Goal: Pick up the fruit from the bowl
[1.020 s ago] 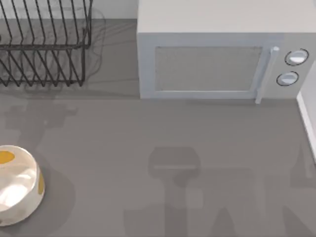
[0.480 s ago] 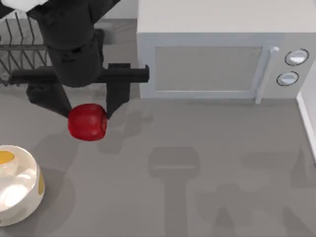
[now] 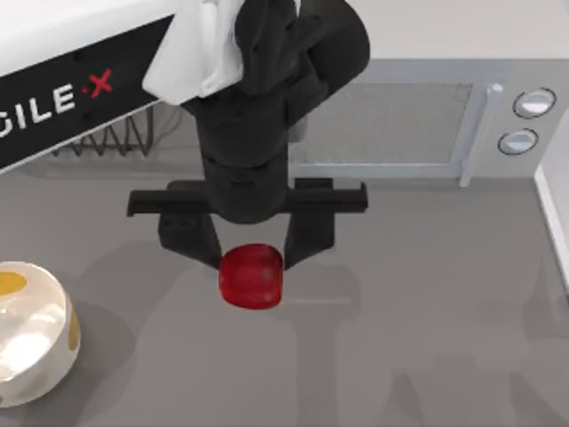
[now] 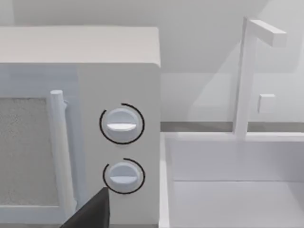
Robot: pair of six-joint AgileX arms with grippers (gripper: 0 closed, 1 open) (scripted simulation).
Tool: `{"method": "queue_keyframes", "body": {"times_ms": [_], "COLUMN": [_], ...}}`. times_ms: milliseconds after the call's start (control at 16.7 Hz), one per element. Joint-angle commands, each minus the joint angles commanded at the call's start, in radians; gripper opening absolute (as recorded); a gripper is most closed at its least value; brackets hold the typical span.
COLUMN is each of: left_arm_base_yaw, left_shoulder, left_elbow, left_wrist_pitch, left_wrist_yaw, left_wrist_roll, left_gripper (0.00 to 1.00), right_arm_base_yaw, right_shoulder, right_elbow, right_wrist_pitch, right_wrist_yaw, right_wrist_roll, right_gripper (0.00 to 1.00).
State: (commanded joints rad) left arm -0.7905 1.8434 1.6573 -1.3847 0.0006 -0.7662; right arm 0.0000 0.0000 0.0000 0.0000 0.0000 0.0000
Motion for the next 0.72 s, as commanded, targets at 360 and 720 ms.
{"method": "queue_keyframes", "body": {"times_ms": [360, 720], "left_arm_base_yaw": [0.004, 0.004], "left_shoulder": [0.009, 0.054], "left_elbow": [-0.066, -0.299], "left_wrist_pitch": [0.070, 0.364], "left_wrist_yaw": [0.000, 0.000], "left_wrist_roll": [0.004, 0.005], "left_gripper": [0.00, 0.00], "right_arm_base_yaw": [0.000, 0.000], "right_shoulder": [0.000, 0.000], "right_elbow": [0.000, 0.000], "right_wrist_pitch": [0.000, 0.000], "right_wrist_yaw": [0.000, 0.000], "right_wrist_roll": [0.000, 0.000], "right_gripper": [1.00, 1.00]}}
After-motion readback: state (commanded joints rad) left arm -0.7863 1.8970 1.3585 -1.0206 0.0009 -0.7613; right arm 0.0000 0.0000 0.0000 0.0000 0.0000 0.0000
